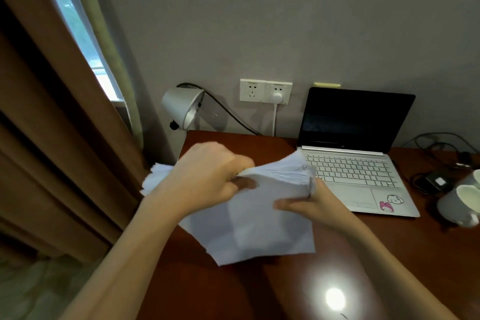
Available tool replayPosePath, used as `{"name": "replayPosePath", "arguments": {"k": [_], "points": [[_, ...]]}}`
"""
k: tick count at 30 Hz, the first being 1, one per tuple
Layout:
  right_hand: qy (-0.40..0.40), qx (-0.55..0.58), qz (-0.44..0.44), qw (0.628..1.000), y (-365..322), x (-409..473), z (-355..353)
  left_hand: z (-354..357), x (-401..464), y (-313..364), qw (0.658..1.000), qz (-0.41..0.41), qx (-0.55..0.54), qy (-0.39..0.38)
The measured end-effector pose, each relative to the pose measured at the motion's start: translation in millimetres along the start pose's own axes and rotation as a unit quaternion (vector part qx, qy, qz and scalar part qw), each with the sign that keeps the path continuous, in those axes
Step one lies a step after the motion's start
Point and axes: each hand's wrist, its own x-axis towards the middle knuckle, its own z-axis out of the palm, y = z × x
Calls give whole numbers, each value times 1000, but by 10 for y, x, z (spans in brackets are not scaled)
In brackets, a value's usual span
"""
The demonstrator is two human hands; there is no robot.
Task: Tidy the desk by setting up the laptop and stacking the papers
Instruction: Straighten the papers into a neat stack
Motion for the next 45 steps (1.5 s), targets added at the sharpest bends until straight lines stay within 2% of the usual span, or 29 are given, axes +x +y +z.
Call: {"name": "replayPosePath", "arguments": {"k": [3,5,6,7,9,10,12,16,19,25,29,32,35,38,40,43,45], "points": [[120,61,6,991,-10,-3,85,-151,-21,-97,987,2,0,160],[181,96,13,979,51,-12,60,-136,-92,-344,944,-78,-117,298],[205,123,21,971,63,-14,39,-73,-124,-451,903,-135,-225,340],[223,153,31,962,49,-15,18,27,-149,-542,846,-189,-354,351],[238,206,45,948,10,2,9,341,-146,-588,739,-245,-550,302],[245,219,43,943,-16,13,31,524,-138,-569,721,-259,-580,275],[263,240,48,933,-29,64,70,806,-97,-490,733,-284,-562,260],[295,248,43,922,-147,140,130,995,33,-301,732,-279,-503,364],[274,279,37,920,-94,126,182,1098,24,-159,741,-266,-476,392],[227,248,95,937,253,-69,306,1378,-187,-238,735,-312,-486,356],[232,252,139,929,310,-43,408,1431,-169,-246,721,-325,-522,321],[247,281,122,919,243,42,369,1302,-108,-266,713,-321,-525,336],[233,287,99,924,190,28,269,1285,-147,-313,721,-303,-515,350],[202,247,118,940,334,-103,309,1499,-313,-329,728,-333,-514,307],[203,252,142,935,429,-164,373,1606,-363,-315,730,-344,-513,293],[226,254,153,928,403,-108,402,1557,-259,-290,715,-339,-533,299],[232,268,138,925,283,-40,358,1409,-187,-282,726,-323,-520,313]]}}
